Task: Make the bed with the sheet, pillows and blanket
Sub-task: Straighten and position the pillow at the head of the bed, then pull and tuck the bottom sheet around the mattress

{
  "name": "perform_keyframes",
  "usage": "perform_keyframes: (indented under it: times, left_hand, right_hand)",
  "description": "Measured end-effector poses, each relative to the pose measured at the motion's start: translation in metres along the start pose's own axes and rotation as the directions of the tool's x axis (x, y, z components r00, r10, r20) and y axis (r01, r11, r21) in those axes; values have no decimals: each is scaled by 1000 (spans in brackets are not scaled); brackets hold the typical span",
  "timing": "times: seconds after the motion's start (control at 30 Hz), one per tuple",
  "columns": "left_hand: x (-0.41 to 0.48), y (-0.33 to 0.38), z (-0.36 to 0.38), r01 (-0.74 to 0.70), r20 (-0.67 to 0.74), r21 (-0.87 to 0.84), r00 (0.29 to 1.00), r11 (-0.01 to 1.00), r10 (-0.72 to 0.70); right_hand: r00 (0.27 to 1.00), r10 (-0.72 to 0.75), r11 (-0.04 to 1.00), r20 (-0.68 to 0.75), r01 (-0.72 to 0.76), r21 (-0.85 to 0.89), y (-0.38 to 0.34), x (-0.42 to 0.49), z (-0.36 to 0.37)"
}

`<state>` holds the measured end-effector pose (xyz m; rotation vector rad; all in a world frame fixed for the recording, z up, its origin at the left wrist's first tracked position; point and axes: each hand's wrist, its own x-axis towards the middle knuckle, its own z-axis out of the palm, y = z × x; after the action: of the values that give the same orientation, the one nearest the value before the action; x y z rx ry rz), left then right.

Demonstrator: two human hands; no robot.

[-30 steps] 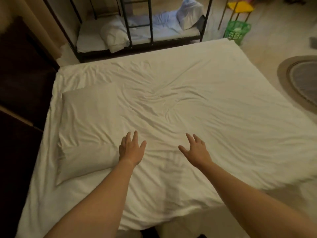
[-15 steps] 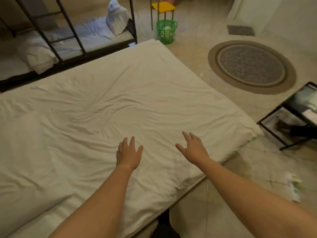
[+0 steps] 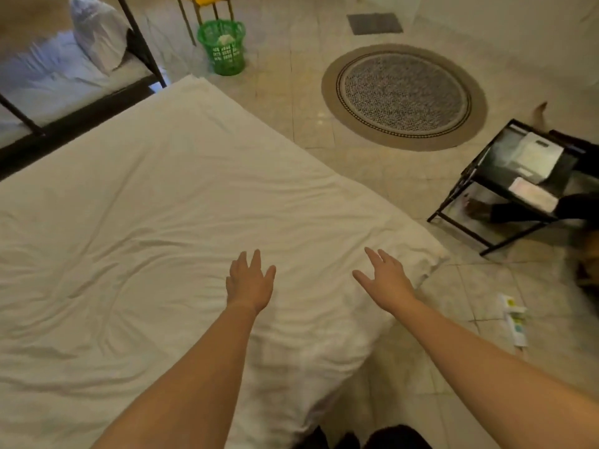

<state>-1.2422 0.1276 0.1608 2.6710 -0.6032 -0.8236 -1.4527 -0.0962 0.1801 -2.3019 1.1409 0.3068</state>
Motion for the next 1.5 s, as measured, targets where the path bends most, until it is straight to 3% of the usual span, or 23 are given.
perform_keyframes:
  times: [0.2,0.5,0.77,1.03,1.3,1.5]
  left_hand:
    - [84,70,-3,-17,7,40,1000,999,17]
    - [243,181,42,90,-11,0,996,996,-90]
    - [387,249,83,144,-65,-62,987,988,-148]
    - [512,279,86,111,-183,-5,977,994,-110]
    - [563,267,106,252,-188,105,955,962,-229]
    - [588,262,109,335,-284,152,916,930,-283]
  right_hand:
    - [998,61,996,-7,-60,65,40,77,-29]
    - [990,114,991,85,-120,59,129,228,-40]
    - [991,70,992,113,-81,100,180,351,-30]
    - [998,-16,989,62,7,146,186,423,-1]
    - [997,-80,993,21,78,84,189,425,24]
    - [994,-91,995,-54,93,40,187,421,29]
